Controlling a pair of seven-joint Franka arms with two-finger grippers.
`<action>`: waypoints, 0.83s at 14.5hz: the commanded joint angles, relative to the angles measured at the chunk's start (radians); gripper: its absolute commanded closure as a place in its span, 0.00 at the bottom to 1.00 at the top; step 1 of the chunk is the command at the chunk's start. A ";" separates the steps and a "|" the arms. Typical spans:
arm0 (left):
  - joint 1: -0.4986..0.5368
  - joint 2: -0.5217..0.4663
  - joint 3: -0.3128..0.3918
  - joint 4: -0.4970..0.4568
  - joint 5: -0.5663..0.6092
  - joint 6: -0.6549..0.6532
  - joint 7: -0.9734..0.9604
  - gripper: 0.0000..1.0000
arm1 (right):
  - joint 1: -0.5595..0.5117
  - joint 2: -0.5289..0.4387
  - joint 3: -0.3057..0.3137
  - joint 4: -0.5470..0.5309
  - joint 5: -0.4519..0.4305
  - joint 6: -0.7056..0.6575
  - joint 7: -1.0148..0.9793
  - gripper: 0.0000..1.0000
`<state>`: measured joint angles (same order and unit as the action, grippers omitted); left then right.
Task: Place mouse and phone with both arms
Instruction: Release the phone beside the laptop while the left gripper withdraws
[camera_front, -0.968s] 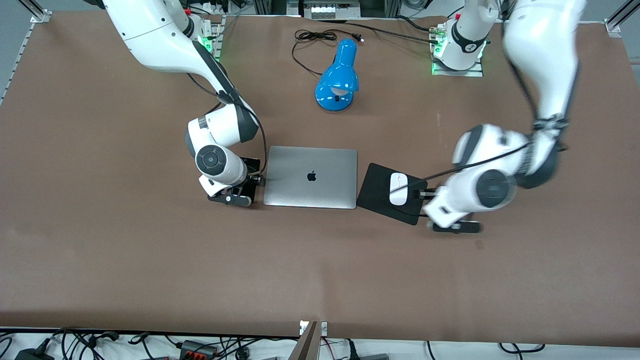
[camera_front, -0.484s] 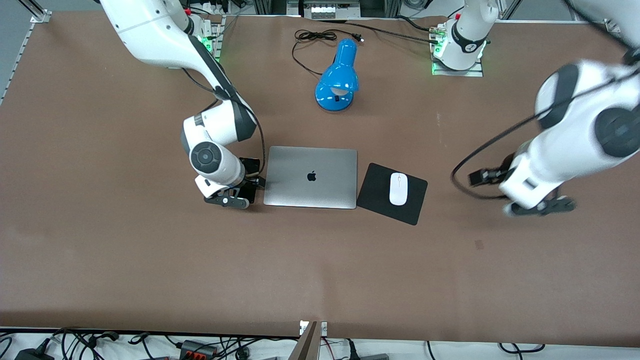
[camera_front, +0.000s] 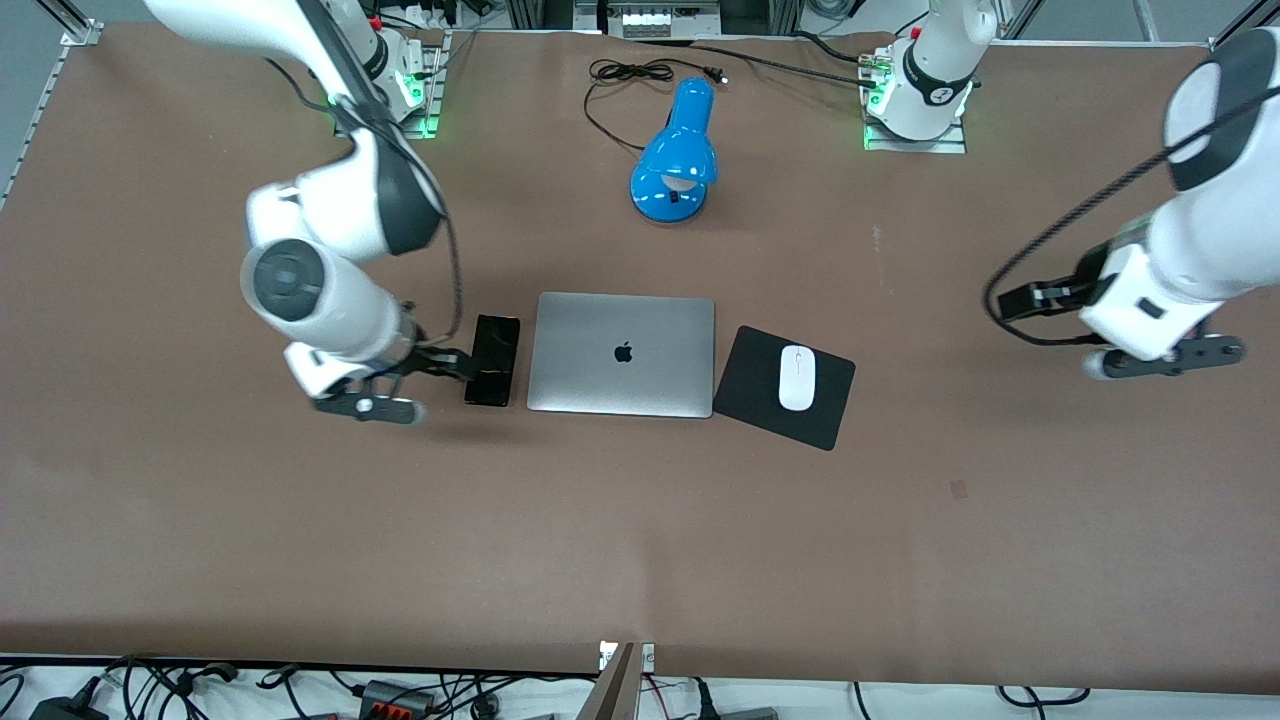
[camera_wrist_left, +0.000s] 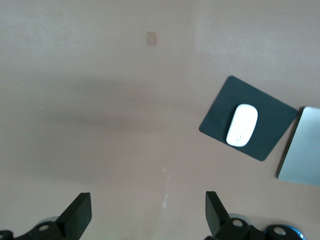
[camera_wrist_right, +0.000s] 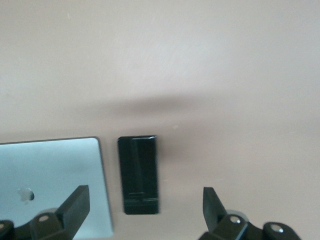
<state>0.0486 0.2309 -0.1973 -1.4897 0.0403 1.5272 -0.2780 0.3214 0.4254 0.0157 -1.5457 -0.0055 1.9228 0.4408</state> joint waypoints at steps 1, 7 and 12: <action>0.061 -0.119 -0.017 -0.163 -0.011 0.063 0.071 0.00 | -0.054 0.013 0.009 0.157 -0.056 -0.137 -0.095 0.00; 0.108 -0.246 -0.019 -0.359 -0.053 0.248 0.132 0.00 | -0.156 -0.048 0.006 0.257 -0.042 -0.272 -0.263 0.00; 0.126 -0.220 -0.004 -0.244 -0.052 0.163 0.140 0.00 | -0.290 -0.134 0.015 0.256 -0.041 -0.291 -0.427 0.00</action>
<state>0.1520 0.0101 -0.2073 -1.8093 0.0003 1.7607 -0.1612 0.0976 0.3222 0.0107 -1.2840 -0.0397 1.6596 0.0671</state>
